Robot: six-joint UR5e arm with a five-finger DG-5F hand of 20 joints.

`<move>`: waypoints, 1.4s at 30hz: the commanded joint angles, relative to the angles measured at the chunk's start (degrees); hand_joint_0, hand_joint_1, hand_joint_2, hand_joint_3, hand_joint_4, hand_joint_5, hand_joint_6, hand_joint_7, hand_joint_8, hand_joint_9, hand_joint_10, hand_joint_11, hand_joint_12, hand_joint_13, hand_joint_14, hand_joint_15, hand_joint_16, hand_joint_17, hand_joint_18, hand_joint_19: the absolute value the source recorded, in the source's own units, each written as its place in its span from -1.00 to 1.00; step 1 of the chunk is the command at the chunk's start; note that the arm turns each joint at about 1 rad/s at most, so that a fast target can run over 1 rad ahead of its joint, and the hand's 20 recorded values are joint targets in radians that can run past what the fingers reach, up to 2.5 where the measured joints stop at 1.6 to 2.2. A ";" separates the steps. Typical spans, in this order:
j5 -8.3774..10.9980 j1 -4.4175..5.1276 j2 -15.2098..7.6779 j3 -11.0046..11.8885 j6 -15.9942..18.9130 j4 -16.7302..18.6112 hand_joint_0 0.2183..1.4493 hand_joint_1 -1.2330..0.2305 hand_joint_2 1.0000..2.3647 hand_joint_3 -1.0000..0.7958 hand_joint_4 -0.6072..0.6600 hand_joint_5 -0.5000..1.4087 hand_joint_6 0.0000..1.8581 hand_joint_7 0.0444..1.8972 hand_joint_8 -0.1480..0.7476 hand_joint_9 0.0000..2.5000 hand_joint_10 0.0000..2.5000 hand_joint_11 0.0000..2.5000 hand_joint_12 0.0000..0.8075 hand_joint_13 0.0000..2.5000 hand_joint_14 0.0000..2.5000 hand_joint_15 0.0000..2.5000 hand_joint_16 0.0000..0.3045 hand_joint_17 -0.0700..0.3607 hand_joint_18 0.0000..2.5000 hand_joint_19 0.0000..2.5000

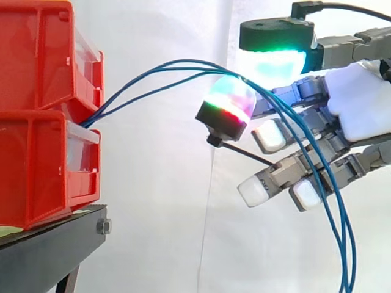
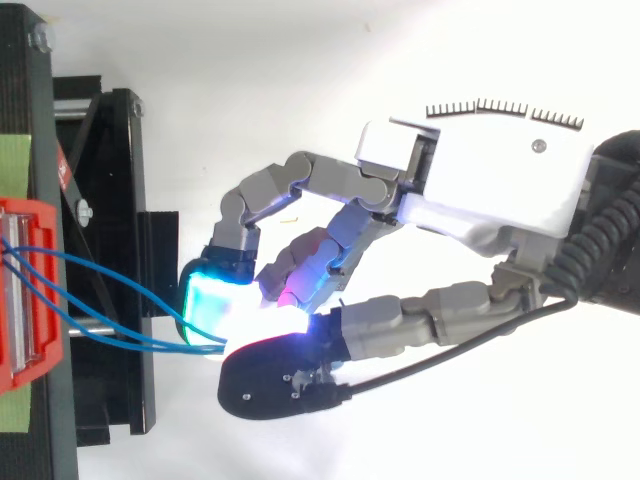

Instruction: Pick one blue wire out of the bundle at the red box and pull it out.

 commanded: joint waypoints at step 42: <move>-0.58 -0.18 0.34 0.01 2.74 -0.18 -0.56 -0.28 -0.47 0.12 -0.49 -0.54 -0.14 0.15 -0.31 -0.21 -1.00 -1.00 -0.13 -0.66 -1.00 -0.97 -0.55 0.04 -0.56 -0.59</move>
